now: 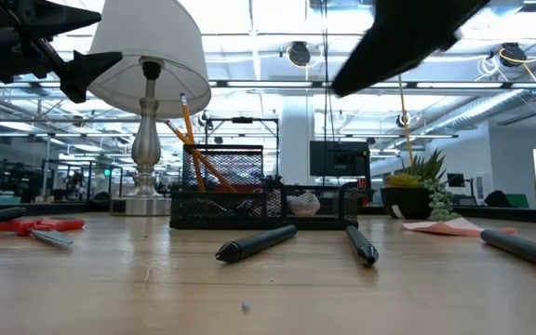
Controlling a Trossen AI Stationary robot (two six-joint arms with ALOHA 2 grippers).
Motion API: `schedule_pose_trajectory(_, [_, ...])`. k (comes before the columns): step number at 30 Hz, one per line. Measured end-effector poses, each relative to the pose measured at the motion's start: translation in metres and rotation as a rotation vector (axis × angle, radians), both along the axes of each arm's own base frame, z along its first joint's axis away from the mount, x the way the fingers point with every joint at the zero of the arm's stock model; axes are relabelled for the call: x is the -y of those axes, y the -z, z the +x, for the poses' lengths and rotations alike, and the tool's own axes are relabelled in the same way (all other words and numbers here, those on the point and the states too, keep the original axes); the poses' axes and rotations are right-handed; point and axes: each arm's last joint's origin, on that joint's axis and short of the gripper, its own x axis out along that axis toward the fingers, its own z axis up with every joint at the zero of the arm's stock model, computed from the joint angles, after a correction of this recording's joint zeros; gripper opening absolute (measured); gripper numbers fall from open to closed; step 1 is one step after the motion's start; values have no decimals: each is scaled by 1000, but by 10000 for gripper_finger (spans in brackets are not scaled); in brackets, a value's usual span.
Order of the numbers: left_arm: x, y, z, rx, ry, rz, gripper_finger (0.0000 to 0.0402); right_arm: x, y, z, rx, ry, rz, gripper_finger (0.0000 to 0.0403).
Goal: Pick and place office supplies into organizer
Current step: Put the black binder clip into the black desk organizer
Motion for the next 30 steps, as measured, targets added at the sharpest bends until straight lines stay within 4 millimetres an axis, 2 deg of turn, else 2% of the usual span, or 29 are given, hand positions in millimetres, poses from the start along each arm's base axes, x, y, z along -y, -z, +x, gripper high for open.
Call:
schedule_pose_trajectory(6, [0,0,0,0,0,0,319,-11,-28,-46,4,51,117,73])
schedule_pose_trajectory(9, [0,0,0,0,0,0,319,-13,-32,-69,9,113,190,76])
schedule_pose_trajectory(12, [0,0,0,0,0,0,319,-11,-24,-92,20,217,272,87])
schedule_pose_trajectory(16, [0,0,0,0,0,0,319,-5,-3,-121,-38,399,394,118])
schedule_pose_trajectory(20, [0,0,0,0,0,0,319,-2,13,-142,-43,513,443,151])
schedule_pose_trajectory(25, [0,0,0,0,0,0,319,-5,24,-153,-39,562,507,178])
schedule_pose_trajectory(30, [0,0,0,0,0,0,319,-10,34,-154,-18,530,579,184])
